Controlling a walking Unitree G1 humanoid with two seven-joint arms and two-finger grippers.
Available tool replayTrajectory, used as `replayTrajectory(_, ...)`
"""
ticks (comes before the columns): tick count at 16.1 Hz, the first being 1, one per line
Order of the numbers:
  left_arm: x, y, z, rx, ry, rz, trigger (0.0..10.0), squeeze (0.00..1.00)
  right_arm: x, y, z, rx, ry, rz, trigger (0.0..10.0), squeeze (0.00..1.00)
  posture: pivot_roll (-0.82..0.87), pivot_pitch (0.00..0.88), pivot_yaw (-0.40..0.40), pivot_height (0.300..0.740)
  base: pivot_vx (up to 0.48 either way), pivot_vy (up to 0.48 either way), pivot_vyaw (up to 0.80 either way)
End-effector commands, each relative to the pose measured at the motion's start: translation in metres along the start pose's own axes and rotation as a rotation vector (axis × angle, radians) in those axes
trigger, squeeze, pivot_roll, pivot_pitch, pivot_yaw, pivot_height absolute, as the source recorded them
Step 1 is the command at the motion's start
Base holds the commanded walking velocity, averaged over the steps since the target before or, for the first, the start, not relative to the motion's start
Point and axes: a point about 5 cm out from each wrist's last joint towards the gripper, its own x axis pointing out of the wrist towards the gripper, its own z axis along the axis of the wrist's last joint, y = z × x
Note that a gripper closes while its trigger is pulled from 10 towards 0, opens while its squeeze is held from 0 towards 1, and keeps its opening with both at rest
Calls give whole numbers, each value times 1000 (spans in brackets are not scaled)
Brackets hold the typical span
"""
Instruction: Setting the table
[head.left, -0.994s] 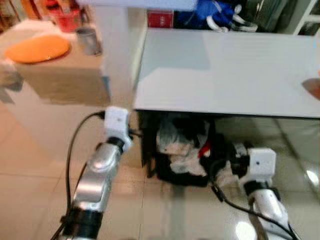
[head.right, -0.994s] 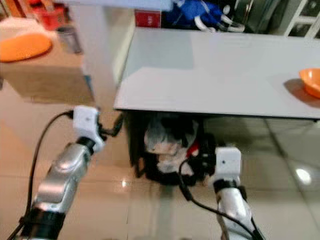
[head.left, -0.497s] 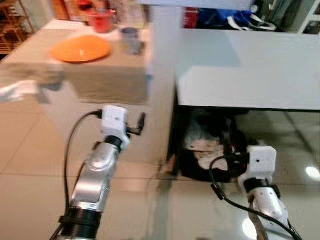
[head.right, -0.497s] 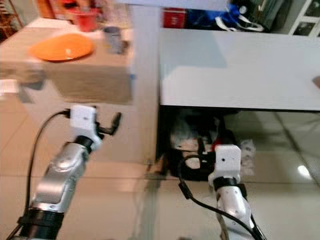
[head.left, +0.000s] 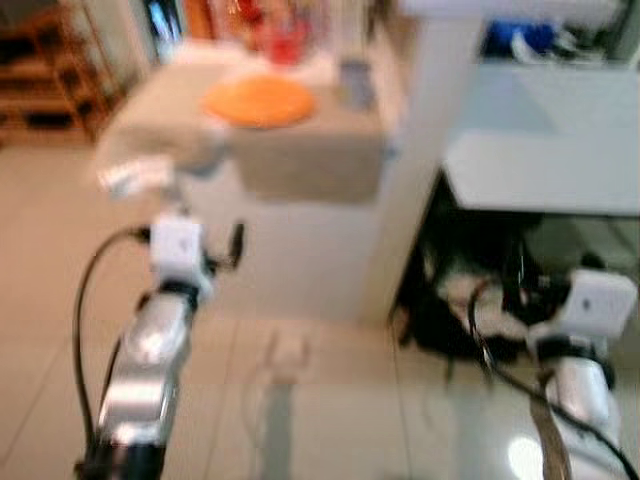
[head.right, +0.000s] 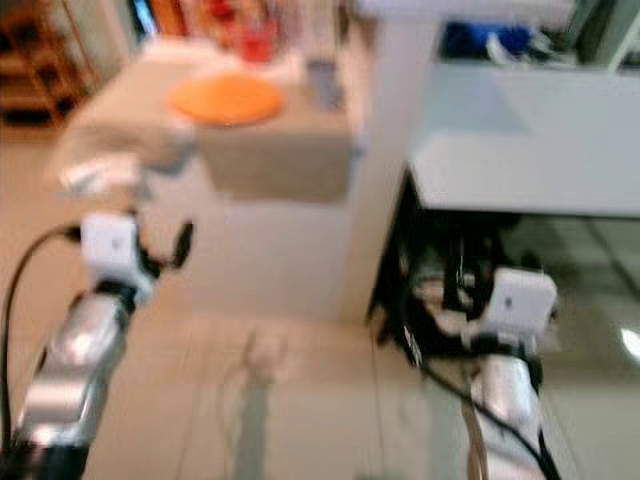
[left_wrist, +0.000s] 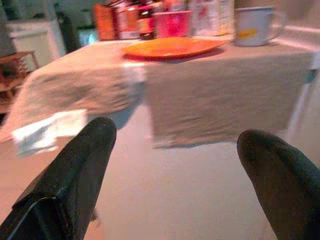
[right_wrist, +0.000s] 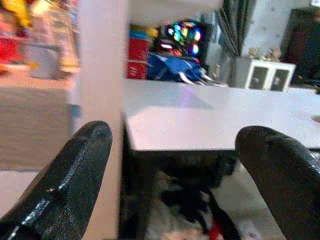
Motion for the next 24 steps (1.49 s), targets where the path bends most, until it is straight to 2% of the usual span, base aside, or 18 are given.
replayTrajectory(1, 5, -17, -1, -29, 21, -45, 10000, 0, -2, 1, -7, -53, 21, 9, 10000, 1000, -22, 14, 5, 740, 0, 480, 0)
replayTrajectory(2, 7, -19, -2, -27, 27, -51, 10000, 0, -3, 3, -9, -76, 23, 22, 10000, 1000, -22, 14, 6, 740, 0, 0, 0)
replayTrajectory(3, 9, -23, 1, -6, 10, -70, 10000, 0, -5, 9, -12, -94, 43, 51, 10000, 0, -23, 13, 6, 740, 0, 0, 0)
replayTrajectory(5, 11, -31, 10, -29, -19, -125, 10000, 0, -6, 13, -12, -89, 45, 68, 10000, 0, -25, 16, 13, 740, 210, 0, 0)
replayTrajectory(9, 15, -40, 16, -10, -52, -135, 10000, 0, -8, 15, -8, -109, 20, 96, 10000, 0, -29, 16, 13, 740, 444, 0, 0)
replayTrajectory(10, 15, -38, 16, 64, -5, -114, 10000, 0, -7, 16, -9, -108, 16, 104, 10000, 0, -31, 16, 12, 740, 442, 0, 0)
replayTrajectory(11, 18, -41, 19, 111, 5, -103, 10000, 0, -7, 20, 1, -86, 4, 114, 10000, 0, -32, 18, 11, 740, 454, 0, 0)
replayTrajectory(14, 19, -47, 21, 75, -29, -119, 10000, 0, -8, 20, -10, -88, 26, 124, 10000, 0, -32, 19, 10, 740, 458, 0, -767)
replayTrajectory(16, 17, -50, 25, 32, -57, -115, 10000, 0, -7, 20, -11, -105, 24, 134, 10000, 0, -30, 21, 11, 740, 461, 0, 0)
replayTrajectory(24, 15, -43, 33, 9, -96, -90, 10000, 0, -8, 26, -12, -110, 15, 167, 10000, 0, -21, 18, 4, 740, 460, 0, 0)
